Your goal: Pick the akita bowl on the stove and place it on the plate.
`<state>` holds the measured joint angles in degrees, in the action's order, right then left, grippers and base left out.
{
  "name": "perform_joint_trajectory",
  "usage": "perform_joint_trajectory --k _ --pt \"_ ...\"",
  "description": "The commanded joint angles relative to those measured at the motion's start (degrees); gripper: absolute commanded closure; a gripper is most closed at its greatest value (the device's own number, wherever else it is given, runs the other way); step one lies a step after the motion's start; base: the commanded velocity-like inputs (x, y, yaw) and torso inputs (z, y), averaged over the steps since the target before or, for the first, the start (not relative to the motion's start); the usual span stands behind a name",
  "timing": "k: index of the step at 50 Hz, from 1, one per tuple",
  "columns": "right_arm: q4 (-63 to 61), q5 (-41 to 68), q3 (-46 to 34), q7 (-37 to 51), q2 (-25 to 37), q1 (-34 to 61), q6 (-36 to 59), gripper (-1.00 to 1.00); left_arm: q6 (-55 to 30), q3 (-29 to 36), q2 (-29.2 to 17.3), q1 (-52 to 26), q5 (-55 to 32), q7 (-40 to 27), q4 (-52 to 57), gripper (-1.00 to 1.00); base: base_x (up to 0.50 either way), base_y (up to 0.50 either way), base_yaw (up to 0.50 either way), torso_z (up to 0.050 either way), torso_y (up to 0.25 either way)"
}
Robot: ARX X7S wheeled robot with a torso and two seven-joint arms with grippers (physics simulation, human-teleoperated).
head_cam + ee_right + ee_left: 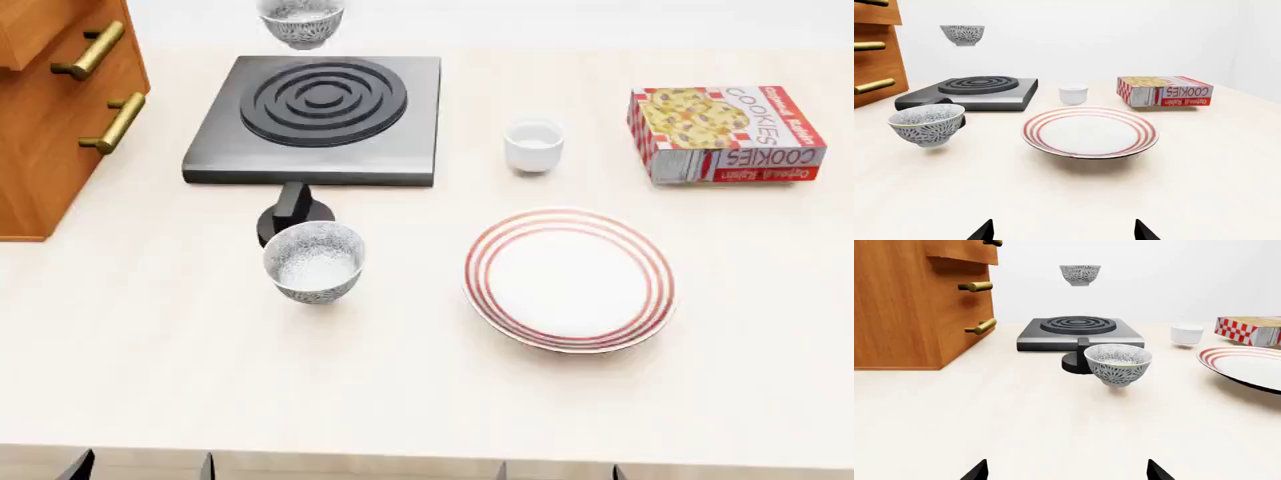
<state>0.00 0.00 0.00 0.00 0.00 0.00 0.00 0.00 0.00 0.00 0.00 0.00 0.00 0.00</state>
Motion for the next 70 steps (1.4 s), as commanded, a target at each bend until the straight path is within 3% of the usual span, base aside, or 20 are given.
perform_joint_trajectory --k 1,24,25,26,46,55,64,70 --pt "0.2 1.0 -1.1 1.0 0.9 0.1 0.2 -1.0 0.1 1.3 -0.9 -0.3 -0.5 -1.1 -0.7 -1.0 0.0 0.0 0.0 0.0 0.0" --pt "-0.3 4.1 -4.6 3.8 3.8 0.3 0.8 -1.0 0.3 5.1 -3.9 -0.3 -1.8 -4.6 -0.5 -1.0 0.0 0.0 0.0 0.0 0.0" --pt "0.6 1.2 -0.9 -0.6 0.7 0.1 0.5 -1.0 0.9 2.3 -1.3 -0.1 5.6 -2.5 -1.2 -1.0 0.0 0.0 0.0 0.0 0.0" --pt "0.6 1.1 -1.1 0.4 0.9 0.3 0.3 -1.0 1.1 1.7 -0.9 -0.4 1.3 -1.1 -1.6 -1.0 0.0 0.0 0.0 0.0 0.0" --pt "-0.2 3.0 -4.8 3.2 3.9 0.8 1.4 -1.0 1.6 4.8 -3.4 -1.3 -1.2 -3.9 -4.1 -1.0 0.0 0.0 0.0 0.0 0.0" --pt "-8.5 3.1 -6.0 4.6 4.6 1.7 8.5 -1.0 1.6 5.7 -4.1 -1.4 -1.8 -4.8 -4.2 -1.0 0.0 0.0 0.0 0.0 0.0" --pt "-16.9 2.2 -8.8 5.4 4.7 8.6 17.6 -1.0 0.7 6.3 -4.7 -1.1 -2.3 -5.7 -3.0 -1.0 0.0 0.0 0.0 0.0 0.0" --pt "-24.3 2.1 -9.4 6.4 4.3 15.9 28.9 -1.0 0.9 6.7 -5.1 -1.1 -2.6 -6.1 -3.3 -1.0 0.0 0.0 0.0 0.0 0.0"
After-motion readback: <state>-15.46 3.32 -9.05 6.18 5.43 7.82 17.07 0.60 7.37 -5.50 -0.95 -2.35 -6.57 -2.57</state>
